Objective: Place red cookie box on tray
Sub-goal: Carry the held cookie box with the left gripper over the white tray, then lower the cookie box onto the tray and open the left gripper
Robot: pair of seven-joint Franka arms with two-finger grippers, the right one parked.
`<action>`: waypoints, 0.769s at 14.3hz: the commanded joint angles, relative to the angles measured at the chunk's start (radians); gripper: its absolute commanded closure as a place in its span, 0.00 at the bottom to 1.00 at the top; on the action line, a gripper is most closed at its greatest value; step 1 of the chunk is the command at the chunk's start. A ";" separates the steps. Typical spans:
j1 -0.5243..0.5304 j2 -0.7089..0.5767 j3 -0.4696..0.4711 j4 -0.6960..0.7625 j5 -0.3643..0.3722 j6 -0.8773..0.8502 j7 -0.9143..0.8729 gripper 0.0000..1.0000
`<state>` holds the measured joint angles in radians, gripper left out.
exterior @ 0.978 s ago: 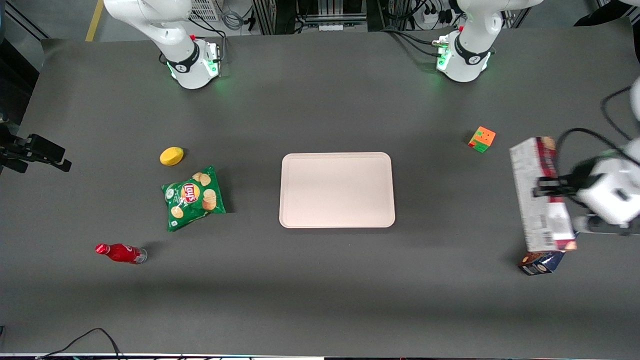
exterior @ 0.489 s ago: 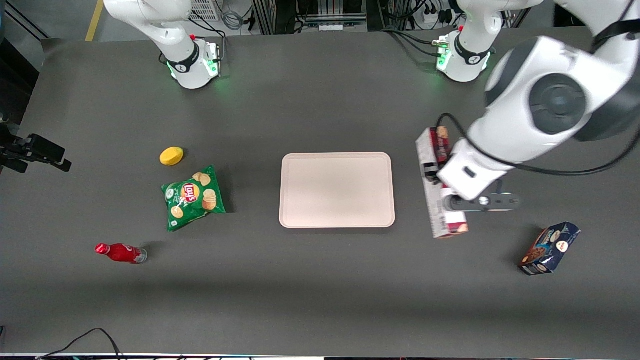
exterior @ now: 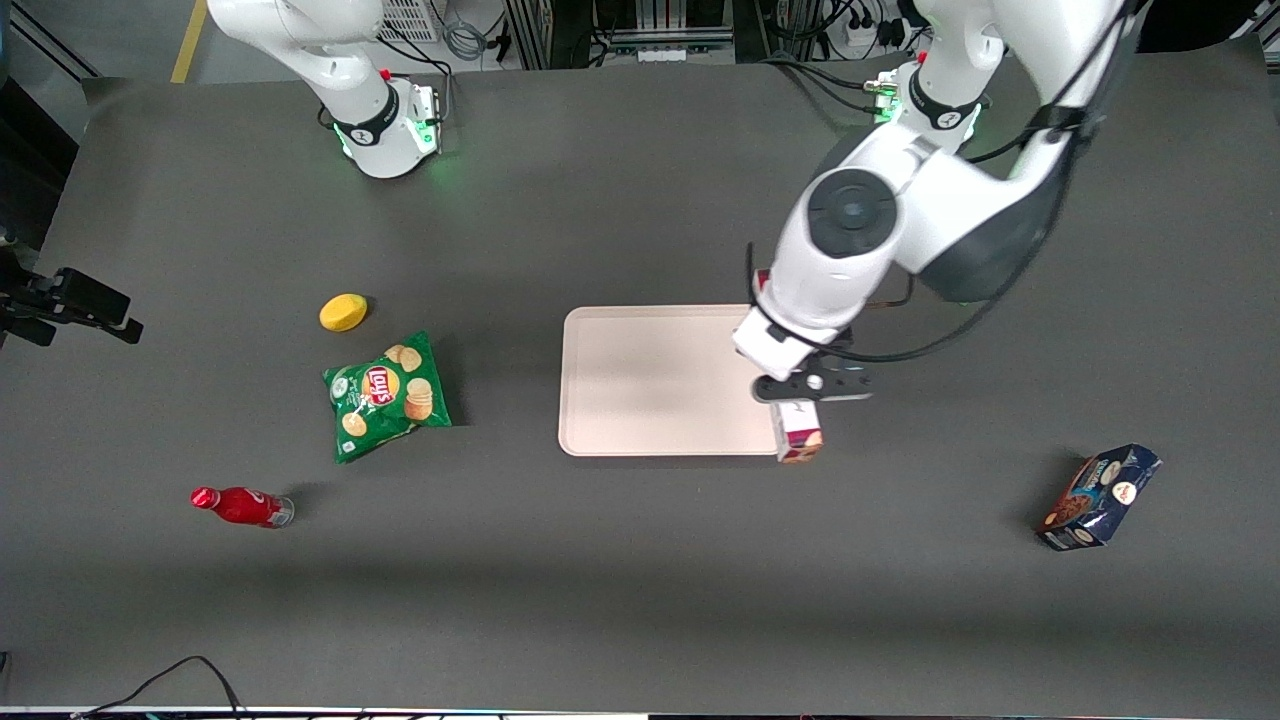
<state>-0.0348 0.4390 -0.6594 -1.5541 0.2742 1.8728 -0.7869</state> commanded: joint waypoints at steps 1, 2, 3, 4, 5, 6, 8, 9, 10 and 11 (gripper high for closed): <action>-0.004 0.000 -0.019 -0.171 0.074 0.153 -0.064 0.76; -0.004 0.006 -0.019 -0.208 0.088 0.193 -0.063 0.76; -0.002 0.009 -0.019 -0.248 0.095 0.234 -0.063 0.76; 0.000 0.012 -0.019 -0.282 0.095 0.274 -0.063 0.76; 0.000 0.014 -0.019 -0.314 0.099 0.307 -0.063 0.76; 0.000 0.014 -0.019 -0.336 0.099 0.321 -0.063 0.76; 0.001 0.014 -0.017 -0.366 0.115 0.336 -0.064 0.74; 0.001 0.015 -0.017 -0.380 0.117 0.356 -0.066 0.74; 0.003 0.023 -0.016 -0.394 0.120 0.379 -0.074 0.74; 0.004 0.033 -0.013 -0.403 0.143 0.399 -0.086 0.74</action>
<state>-0.0414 0.4842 -0.6706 -1.9090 0.3709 2.2138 -0.8280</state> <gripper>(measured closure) 0.740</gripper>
